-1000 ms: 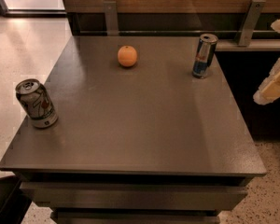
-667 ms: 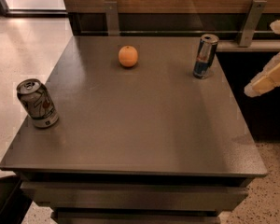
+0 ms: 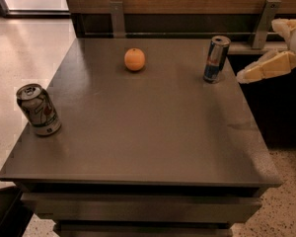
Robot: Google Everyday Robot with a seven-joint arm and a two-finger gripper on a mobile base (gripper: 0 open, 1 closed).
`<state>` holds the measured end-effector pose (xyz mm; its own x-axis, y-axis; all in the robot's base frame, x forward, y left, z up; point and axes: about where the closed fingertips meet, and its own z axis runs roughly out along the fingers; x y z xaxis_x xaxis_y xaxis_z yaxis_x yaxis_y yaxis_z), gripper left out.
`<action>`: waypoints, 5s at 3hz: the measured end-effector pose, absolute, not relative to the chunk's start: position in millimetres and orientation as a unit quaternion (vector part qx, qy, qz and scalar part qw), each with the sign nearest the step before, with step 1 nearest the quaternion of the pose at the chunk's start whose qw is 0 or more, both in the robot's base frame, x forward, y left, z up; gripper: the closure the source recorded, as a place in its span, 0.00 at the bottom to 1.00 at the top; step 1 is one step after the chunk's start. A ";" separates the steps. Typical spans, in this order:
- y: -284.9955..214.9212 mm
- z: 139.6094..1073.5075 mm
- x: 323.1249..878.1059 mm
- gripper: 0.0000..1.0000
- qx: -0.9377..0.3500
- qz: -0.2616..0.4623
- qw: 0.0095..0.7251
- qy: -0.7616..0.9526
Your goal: Pick redbull can
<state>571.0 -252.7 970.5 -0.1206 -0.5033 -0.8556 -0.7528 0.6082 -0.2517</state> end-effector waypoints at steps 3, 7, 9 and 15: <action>-238.2 955.2 631.3 0.00 -0.371 0.198 0.585 0.693; -214.3 921.2 697.7 0.00 -0.352 0.267 0.592 0.674; -214.2 893.4 708.1 0.18 -0.319 0.297 0.600 0.671; -203.2 921.9 709.6 1.00 -0.339 0.293 0.608 0.655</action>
Offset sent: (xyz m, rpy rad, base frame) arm 0.0657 0.0056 -0.0167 0.2824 -0.0887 0.0128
